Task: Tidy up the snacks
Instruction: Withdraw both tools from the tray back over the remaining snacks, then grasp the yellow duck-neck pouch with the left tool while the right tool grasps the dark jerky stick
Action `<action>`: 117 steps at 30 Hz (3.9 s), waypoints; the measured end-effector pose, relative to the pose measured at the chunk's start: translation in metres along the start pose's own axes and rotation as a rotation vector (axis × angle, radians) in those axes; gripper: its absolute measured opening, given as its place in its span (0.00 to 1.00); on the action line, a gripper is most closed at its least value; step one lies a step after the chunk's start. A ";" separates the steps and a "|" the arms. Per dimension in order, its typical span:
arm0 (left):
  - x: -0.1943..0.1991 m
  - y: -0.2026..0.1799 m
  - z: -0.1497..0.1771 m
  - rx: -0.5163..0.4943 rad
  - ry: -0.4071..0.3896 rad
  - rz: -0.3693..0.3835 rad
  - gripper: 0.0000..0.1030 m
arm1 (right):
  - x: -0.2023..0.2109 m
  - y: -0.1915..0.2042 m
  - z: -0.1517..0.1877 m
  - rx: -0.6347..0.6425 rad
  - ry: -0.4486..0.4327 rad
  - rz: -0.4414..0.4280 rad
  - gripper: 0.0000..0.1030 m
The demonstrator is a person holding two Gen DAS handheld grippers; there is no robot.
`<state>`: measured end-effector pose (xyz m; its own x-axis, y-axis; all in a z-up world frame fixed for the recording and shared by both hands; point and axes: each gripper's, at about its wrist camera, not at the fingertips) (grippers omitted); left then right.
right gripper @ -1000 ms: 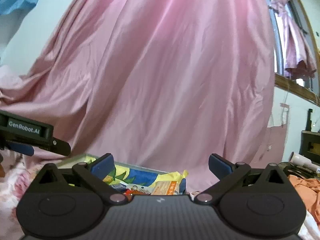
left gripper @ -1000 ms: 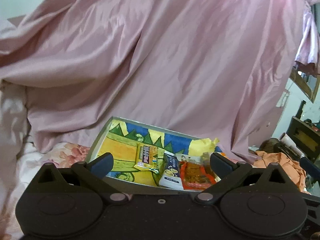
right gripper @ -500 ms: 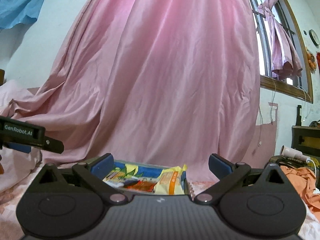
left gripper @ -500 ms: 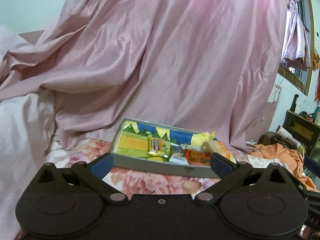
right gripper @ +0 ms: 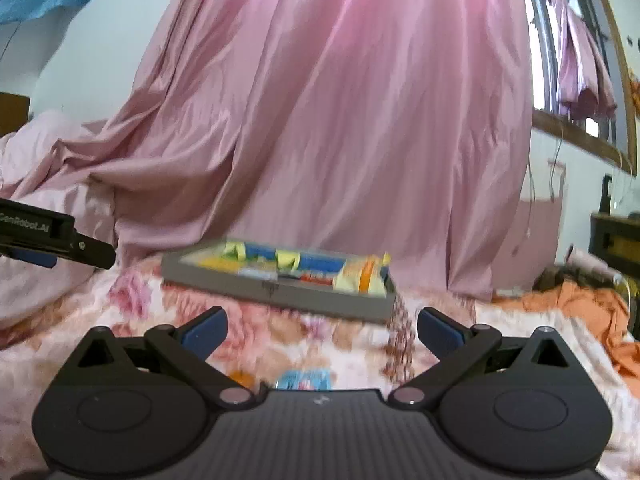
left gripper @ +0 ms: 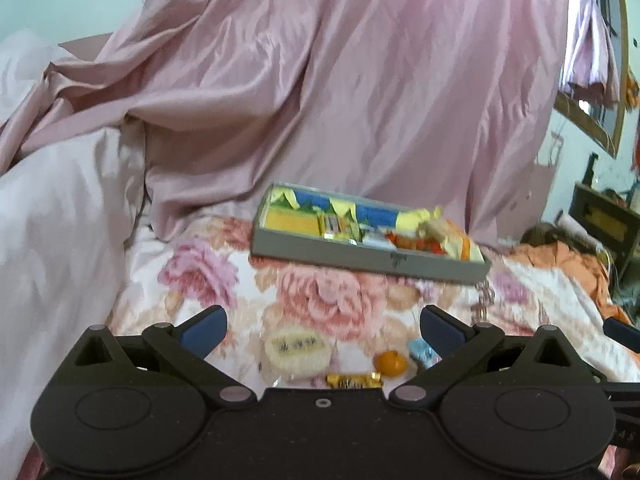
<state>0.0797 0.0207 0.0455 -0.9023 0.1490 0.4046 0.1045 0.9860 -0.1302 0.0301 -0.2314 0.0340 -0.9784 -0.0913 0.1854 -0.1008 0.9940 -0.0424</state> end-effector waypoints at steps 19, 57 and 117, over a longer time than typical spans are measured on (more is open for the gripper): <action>-0.030 -0.010 0.053 -0.138 0.238 0.039 0.99 | -0.020 0.005 0.048 0.017 0.357 -0.015 1.00; -0.116 -0.022 0.078 -0.251 0.352 0.093 0.99 | -0.105 0.006 0.075 0.023 0.444 -0.118 0.99; -0.111 -0.030 0.078 -0.198 0.436 0.210 0.68 | -0.109 -0.001 0.079 -0.134 0.479 -0.224 0.64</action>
<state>0.1444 -0.0318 -0.0663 -0.5994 0.3213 0.7331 0.3799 0.9204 -0.0928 0.1227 -0.2267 -0.0634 -0.7406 -0.2954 0.6035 -0.2428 0.9551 0.1696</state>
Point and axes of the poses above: each gripper's, at about its wrist camera, not at the fingertips, and x roughly against the way its jaws point, y to its left, z to its underside, and after that the axes turned 4 degrees about -x, right-handed
